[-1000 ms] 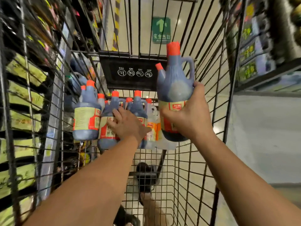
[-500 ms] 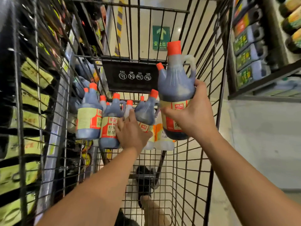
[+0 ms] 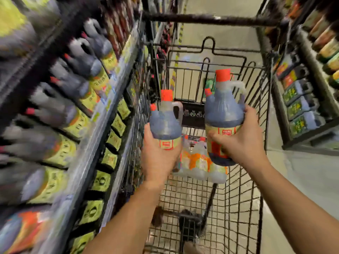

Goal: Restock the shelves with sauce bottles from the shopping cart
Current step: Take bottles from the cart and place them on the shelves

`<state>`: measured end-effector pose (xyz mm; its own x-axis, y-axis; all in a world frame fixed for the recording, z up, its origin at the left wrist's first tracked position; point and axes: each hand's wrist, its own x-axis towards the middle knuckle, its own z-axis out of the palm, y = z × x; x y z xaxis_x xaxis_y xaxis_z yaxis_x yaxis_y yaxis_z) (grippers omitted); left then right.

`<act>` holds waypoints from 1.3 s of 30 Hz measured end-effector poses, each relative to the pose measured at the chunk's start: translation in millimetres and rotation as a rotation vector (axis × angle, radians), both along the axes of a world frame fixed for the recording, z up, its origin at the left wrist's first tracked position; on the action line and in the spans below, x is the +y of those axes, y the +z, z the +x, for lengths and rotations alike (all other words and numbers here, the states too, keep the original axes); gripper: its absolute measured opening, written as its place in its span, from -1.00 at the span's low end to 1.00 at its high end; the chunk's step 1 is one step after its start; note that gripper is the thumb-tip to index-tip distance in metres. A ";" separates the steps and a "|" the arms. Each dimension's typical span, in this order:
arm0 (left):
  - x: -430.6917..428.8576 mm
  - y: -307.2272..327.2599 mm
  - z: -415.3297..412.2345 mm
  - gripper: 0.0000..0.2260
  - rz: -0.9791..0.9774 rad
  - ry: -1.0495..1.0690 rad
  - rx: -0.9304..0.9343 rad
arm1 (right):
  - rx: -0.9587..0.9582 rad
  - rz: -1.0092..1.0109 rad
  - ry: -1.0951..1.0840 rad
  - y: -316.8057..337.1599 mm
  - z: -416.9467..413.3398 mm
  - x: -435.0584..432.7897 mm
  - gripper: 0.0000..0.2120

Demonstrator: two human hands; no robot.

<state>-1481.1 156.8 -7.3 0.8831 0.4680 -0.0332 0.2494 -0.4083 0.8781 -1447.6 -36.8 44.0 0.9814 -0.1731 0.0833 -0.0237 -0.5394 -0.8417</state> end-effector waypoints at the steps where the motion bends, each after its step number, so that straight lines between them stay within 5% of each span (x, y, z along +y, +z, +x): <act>1: 9.1 14.4 -7.5 -0.25 -0.020 0.015 -0.050 | -0.027 0.007 0.005 11.2 -8.2 9.7 -0.26; 7: 55.3 113.5 -59.7 -0.05 -0.113 0.104 -0.265 | -0.161 0.067 0.101 89.6 -56.3 66.4 -0.25; 18: 120.4 245.5 -157.0 -0.07 -0.049 0.280 -0.528 | -0.376 0.209 0.359 195.6 -128.6 162.0 -0.33; 24: 163.9 268.5 -202.7 -0.13 0.006 0.457 -0.515 | -0.330 0.275 0.543 216.9 -146.2 213.5 -0.18; 39: 256.4 259.4 -275.2 -0.05 0.178 0.965 -0.370 | -0.254 0.349 0.982 212.9 -174.1 355.7 -0.19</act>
<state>-1756.3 413.2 252.1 0.0739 0.9508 0.3010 0.2663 -0.3097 0.9128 -1621.8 318.8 256.9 0.6649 0.6289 0.4031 0.4872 0.0440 -0.8722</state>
